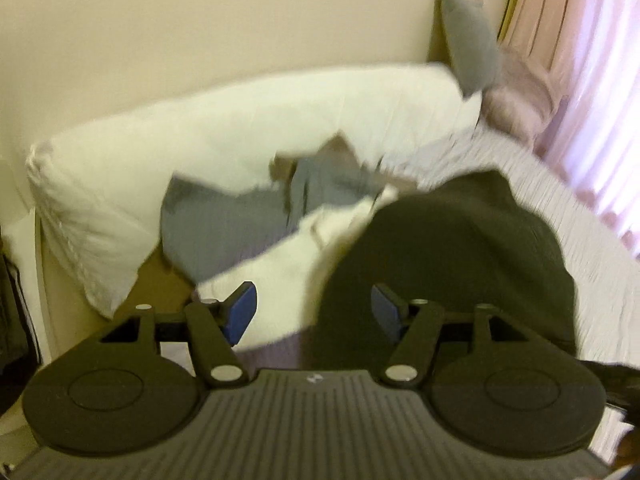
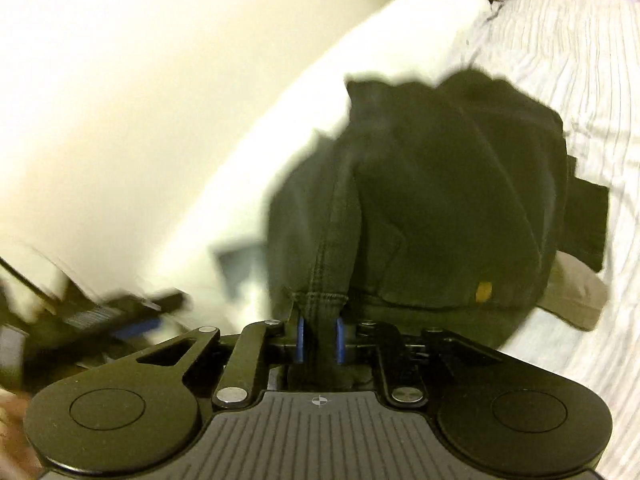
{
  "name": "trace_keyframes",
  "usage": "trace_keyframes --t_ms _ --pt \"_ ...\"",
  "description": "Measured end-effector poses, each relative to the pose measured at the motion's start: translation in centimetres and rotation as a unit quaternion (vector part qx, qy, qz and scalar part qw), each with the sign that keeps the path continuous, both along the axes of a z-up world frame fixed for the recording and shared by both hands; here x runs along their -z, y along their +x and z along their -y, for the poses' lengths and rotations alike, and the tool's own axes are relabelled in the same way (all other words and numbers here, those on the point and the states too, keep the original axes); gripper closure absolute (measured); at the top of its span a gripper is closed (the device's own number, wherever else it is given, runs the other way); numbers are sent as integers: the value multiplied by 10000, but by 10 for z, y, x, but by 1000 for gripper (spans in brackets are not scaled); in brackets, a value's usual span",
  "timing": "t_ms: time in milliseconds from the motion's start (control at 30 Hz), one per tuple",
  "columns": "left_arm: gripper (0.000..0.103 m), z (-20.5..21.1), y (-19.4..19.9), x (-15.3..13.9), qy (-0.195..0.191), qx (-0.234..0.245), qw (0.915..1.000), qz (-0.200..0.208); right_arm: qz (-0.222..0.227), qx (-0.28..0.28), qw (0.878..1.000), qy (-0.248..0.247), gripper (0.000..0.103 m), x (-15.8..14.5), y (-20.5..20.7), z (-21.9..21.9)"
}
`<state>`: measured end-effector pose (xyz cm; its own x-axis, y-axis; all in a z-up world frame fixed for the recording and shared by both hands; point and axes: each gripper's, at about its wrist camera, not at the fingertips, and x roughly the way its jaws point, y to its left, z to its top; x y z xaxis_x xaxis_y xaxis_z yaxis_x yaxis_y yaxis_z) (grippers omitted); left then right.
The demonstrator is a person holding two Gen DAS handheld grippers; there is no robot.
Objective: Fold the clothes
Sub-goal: 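Grasp the dark olive trousers with both grippers and lift them off the pile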
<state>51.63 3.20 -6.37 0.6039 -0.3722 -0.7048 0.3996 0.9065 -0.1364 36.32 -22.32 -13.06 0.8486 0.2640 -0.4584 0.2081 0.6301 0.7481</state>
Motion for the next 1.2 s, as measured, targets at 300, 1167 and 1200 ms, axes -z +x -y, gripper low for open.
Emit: trace_keyframes --t_ms 300,1167,1200 --pt "44 41 -36 -49 -495 787 9948 424 1770 1619 9675 801 91 -87 -146 58" --pt "44 195 -436 19 381 4399 8967 -319 -1794 6408 7442 -577 28 -145 -756 45" --pt "44 194 -448 26 504 4420 8949 -337 -2081 6178 7560 -598 28 -136 -757 36"
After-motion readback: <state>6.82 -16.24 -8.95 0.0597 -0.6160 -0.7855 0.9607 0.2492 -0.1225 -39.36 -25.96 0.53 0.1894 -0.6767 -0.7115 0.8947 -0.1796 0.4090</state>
